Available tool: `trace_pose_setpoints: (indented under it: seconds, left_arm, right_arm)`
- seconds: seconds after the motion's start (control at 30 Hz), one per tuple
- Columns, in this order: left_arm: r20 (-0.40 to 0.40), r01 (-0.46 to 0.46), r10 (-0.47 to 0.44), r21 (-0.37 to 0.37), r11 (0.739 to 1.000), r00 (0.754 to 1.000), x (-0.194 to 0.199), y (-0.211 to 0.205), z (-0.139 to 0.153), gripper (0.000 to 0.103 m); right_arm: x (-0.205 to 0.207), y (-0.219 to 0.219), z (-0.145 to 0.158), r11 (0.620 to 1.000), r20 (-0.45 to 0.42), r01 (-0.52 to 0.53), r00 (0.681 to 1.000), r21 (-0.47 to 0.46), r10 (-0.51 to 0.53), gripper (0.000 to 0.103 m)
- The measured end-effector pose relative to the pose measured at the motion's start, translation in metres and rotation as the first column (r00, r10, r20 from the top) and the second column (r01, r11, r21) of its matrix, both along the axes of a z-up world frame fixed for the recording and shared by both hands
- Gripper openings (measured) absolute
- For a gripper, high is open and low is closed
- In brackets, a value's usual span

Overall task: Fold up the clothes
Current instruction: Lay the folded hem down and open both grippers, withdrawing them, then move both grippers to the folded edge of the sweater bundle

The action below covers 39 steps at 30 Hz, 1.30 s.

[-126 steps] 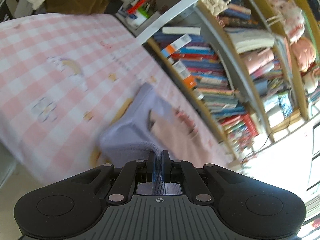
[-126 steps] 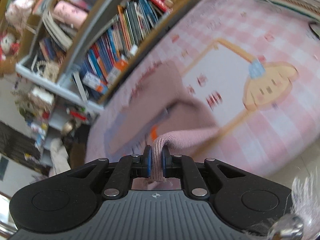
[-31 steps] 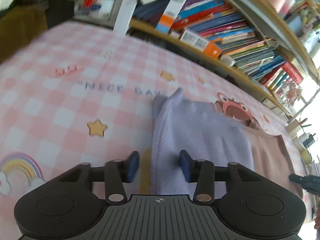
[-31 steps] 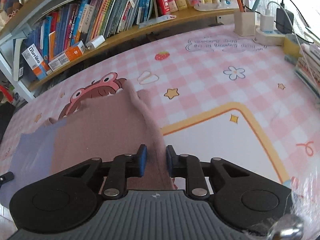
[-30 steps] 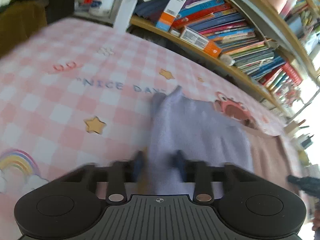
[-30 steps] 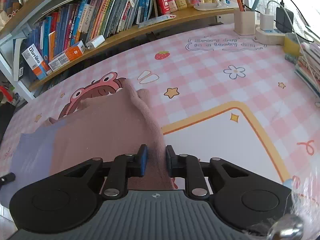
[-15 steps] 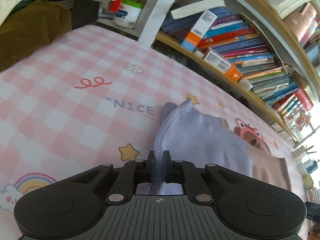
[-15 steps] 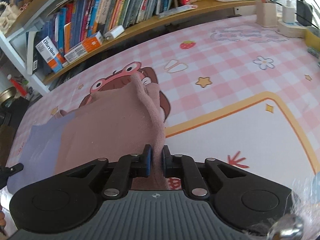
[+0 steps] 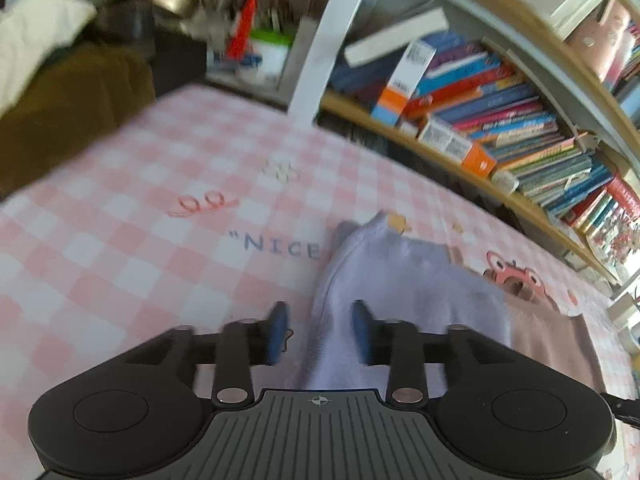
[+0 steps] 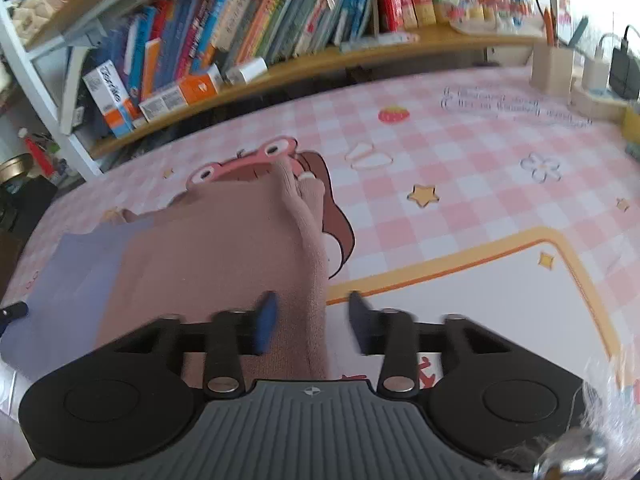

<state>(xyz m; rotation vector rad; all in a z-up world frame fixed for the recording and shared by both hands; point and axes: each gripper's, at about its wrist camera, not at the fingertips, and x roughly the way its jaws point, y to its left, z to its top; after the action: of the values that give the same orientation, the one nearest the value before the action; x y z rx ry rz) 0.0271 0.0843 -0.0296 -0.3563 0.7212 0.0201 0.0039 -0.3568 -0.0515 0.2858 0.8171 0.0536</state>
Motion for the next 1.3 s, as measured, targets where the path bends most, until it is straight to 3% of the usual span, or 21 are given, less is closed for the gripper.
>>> trace_pose_setpoints:
  seconds: [0.1,0.23,0.37,0.57,0.9,1.3]
  left_arm:
    - [0.041,-0.005,0.003,0.032,0.999,0.999,-0.021,-0.013,0.012,0.067]
    - [0.047,-0.016,0.014,0.044,0.999,0.999,-0.046,-0.034,0.019,0.074]
    - [0.031,-0.040,0.038,0.049,0.998,0.999,-0.068,-0.057,0.018,0.079]
    - [-0.004,-0.050,0.050,0.051,0.997,0.999,-0.100,-0.091,0.012,0.079]
    - [-0.041,-0.046,0.050,0.081,0.996,0.998,-0.155,-0.139,0.010,0.079]
    - [-0.066,-0.074,0.076,0.027,0.997,0.995,-0.173,-0.145,0.004,0.080]
  right_arm:
    - [-0.011,0.001,0.009,0.999,0.027,-0.016,0.999,-0.029,0.017,0.059]
    - [-0.030,0.005,0.017,0.996,0.060,-0.036,0.997,-0.081,0.041,0.079]
    - [-0.053,0.009,0.016,0.991,0.062,-0.063,0.996,-0.114,0.070,0.086]
    - [-0.081,0.003,0.015,0.979,0.061,-0.140,0.987,-0.151,0.150,0.087]
    - [-0.129,-0.030,0.009,0.974,0.039,-0.192,0.979,-0.123,0.198,0.088]
    - [-0.150,-0.032,0.004,0.959,0.011,-0.252,0.967,-0.127,0.255,0.089]
